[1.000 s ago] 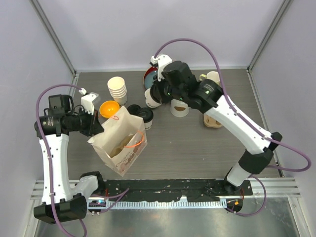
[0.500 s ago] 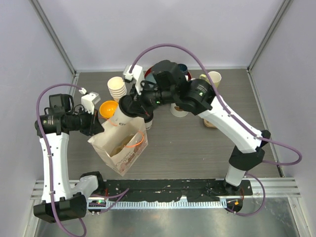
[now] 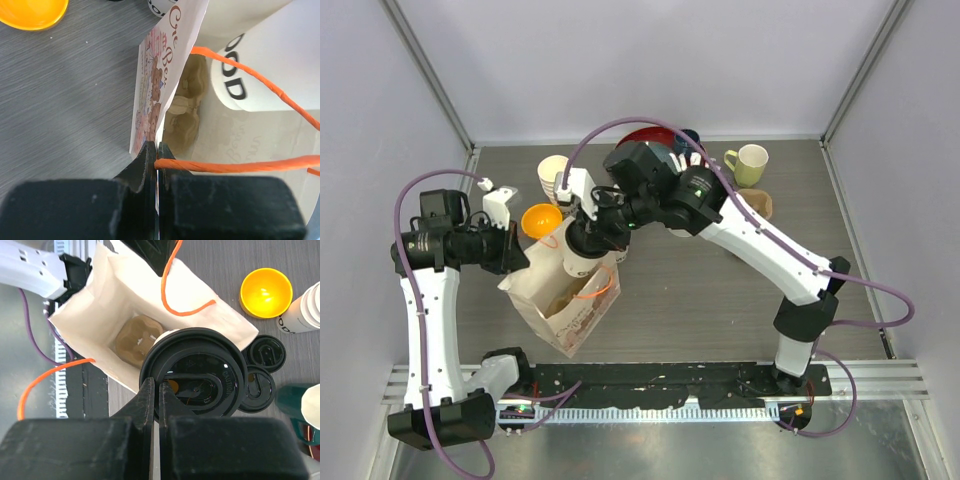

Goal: Pack the takeout coffee

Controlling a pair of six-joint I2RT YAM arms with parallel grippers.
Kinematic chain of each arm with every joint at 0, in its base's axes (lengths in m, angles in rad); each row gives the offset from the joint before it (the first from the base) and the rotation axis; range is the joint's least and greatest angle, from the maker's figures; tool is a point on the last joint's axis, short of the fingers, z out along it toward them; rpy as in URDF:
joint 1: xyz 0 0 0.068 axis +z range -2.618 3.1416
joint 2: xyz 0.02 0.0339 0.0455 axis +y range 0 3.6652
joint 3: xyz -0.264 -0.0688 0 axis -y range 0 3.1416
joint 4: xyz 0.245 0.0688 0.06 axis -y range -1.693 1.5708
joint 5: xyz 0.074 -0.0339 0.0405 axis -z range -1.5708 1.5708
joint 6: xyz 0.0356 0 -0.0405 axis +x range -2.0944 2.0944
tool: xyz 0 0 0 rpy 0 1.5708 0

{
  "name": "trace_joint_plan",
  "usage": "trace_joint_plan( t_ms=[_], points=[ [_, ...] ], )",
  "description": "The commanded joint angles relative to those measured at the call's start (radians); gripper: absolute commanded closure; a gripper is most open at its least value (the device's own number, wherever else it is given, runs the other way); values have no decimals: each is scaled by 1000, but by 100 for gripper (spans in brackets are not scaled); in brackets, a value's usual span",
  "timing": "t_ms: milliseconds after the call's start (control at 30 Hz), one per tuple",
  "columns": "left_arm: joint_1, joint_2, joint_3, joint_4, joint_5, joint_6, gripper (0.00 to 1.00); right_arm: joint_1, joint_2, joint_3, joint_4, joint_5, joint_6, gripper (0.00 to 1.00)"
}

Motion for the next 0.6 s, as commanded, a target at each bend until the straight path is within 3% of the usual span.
trace_joint_plan(
  t_ms=[0, 200, 567],
  points=[
    [4, -10, 15, -64, 35, 20, 100, 18, 48, -22, 42, -7, -126, 99],
    [4, -3, 17, -80, 41, 30, 100, 27, 187, 84, -31, 27, -232, 99],
    [4, 8, 15, -68, 35, 22, 100, 50, 264, 22, -59, 157, -289, 99]
  ],
)
